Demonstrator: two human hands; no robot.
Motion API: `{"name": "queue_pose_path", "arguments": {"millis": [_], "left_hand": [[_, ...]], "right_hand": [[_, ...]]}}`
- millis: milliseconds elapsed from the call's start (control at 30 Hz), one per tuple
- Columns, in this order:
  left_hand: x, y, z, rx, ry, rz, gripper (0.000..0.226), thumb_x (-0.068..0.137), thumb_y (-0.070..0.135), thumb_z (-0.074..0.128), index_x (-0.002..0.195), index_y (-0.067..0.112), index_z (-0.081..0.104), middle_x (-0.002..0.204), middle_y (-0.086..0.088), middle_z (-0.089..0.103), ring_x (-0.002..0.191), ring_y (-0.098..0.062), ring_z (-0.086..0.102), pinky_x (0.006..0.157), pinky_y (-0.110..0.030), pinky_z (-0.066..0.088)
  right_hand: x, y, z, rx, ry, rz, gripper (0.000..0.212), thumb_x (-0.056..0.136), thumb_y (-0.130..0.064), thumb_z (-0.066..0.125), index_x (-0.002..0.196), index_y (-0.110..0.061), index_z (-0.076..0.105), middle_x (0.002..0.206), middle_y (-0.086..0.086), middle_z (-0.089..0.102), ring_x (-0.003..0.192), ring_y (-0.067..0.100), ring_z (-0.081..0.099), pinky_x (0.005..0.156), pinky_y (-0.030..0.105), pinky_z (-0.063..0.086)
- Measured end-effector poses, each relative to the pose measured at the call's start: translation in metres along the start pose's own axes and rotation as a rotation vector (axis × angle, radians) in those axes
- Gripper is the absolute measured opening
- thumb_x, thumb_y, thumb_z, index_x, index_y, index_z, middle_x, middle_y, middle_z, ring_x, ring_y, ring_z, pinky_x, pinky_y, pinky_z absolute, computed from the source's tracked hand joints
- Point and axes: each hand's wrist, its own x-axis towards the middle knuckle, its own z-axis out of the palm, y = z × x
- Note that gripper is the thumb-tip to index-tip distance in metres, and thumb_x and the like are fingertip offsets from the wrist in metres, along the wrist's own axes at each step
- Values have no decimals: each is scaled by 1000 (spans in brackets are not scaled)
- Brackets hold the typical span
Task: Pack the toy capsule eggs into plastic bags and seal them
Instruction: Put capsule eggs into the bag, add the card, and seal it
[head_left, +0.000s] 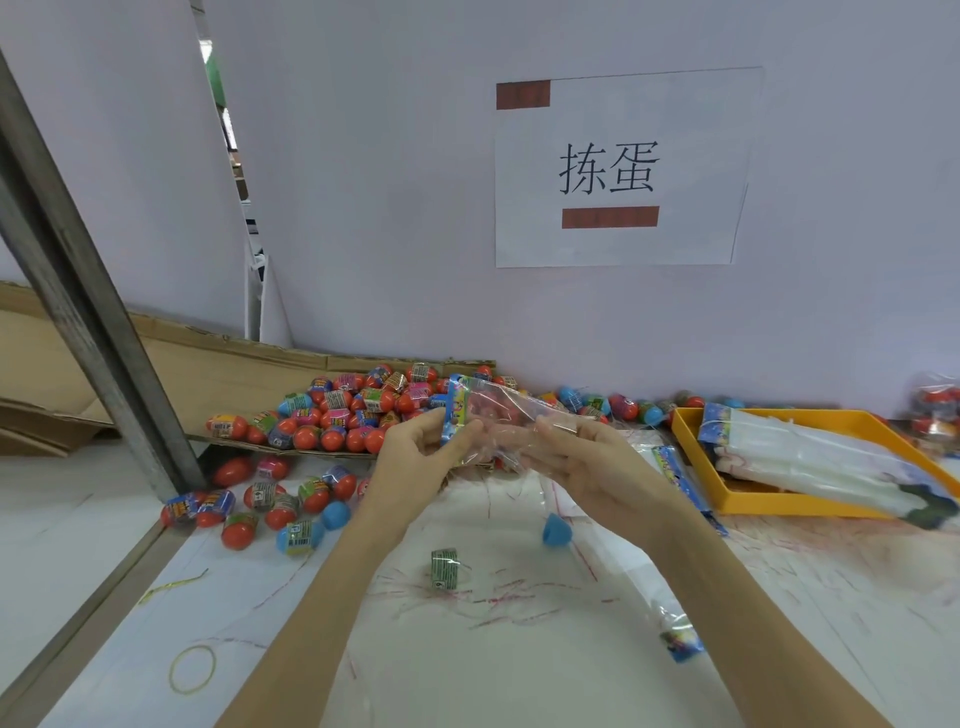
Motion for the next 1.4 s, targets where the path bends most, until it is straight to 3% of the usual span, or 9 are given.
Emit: {"name": "queue_pose_path", "arguments": {"millis": [167, 367, 500, 600, 800, 933, 1100, 1233, 1400], "left_hand": [[-1, -2, 2, 123, 7, 93, 25, 89, 44, 70, 106, 28, 78, 89, -1, 80, 81, -17, 75, 78, -29, 61], [1, -3, 0, 207, 98, 133, 24, 91, 33, 77, 109, 16, 79, 98, -1, 80, 94, -19, 75, 90, -47, 61], [-1, -3, -3, 430, 103, 299, 71, 87, 44, 82, 150, 38, 50, 145, 25, 54, 134, 5, 49, 110, -19, 46], [-1, -3, -3, 796, 44, 614, 87, 87, 60, 76, 160, 30, 39, 164, 16, 35, 153, -6, 29, 126, -25, 17], [-2, -9, 9, 1056, 38, 894, 60, 74, 2, 90, 131, 9, 72, 110, -3, 76, 94, -26, 71, 86, -41, 58], [0, -7, -4, 915, 116, 823, 43, 75, -7, 87, 115, 2, 76, 98, -9, 78, 84, -30, 75, 72, -44, 64], [1, -1, -11, 664, 234, 490, 20, 89, 16, 84, 108, 11, 78, 73, 6, 72, 63, -4, 65, 66, -18, 54], [3, -2, -15, 383, 258, 164, 9, 88, 26, 85, 95, 26, 80, 75, 11, 77, 71, -11, 74, 73, -27, 60], [3, -2, -16, 51, 222, -82, 15, 83, 17, 89, 93, 14, 80, 80, -7, 80, 77, -41, 75, 66, -39, 63]], "right_hand": [[0, 4, 1, -108, 25, -19, 29, 99, -28, 67, 124, -16, 76, 128, 6, 73, 123, 20, 67, 99, 23, 55], [1, 5, -1, -152, 32, -64, 27, 99, -27, 65, 119, -16, 78, 123, 7, 75, 120, 24, 69, 103, 32, 56], [2, 9, 0, -504, 130, -230, 23, 103, -26, 61, 117, -26, 79, 119, -11, 76, 117, 4, 67, 103, 28, 50], [4, 16, 4, -874, 152, -437, 27, 105, -16, 60, 124, -24, 76, 122, -17, 74, 119, -4, 64, 106, 25, 50], [6, 32, 22, -1003, -1, -505, 22, 103, -7, 61, 111, -15, 79, 108, -12, 76, 104, 3, 68, 91, 24, 53], [3, 28, 26, -912, 100, -587, 21, 104, -20, 62, 117, -24, 78, 111, -26, 74, 106, -3, 67, 98, 17, 47], [4, 24, 20, -674, 330, -610, 27, 110, -23, 49, 118, -18, 75, 105, -13, 78, 101, 14, 75, 85, 43, 62], [9, 33, 13, -690, 531, -610, 18, 108, -14, 50, 110, -30, 58, 95, -14, 75, 84, 11, 73, 64, 33, 59], [13, 52, 5, -1086, 355, -304, 20, 102, -14, 62, 118, -25, 58, 115, -10, 66, 101, 6, 61, 89, 27, 53]]}}
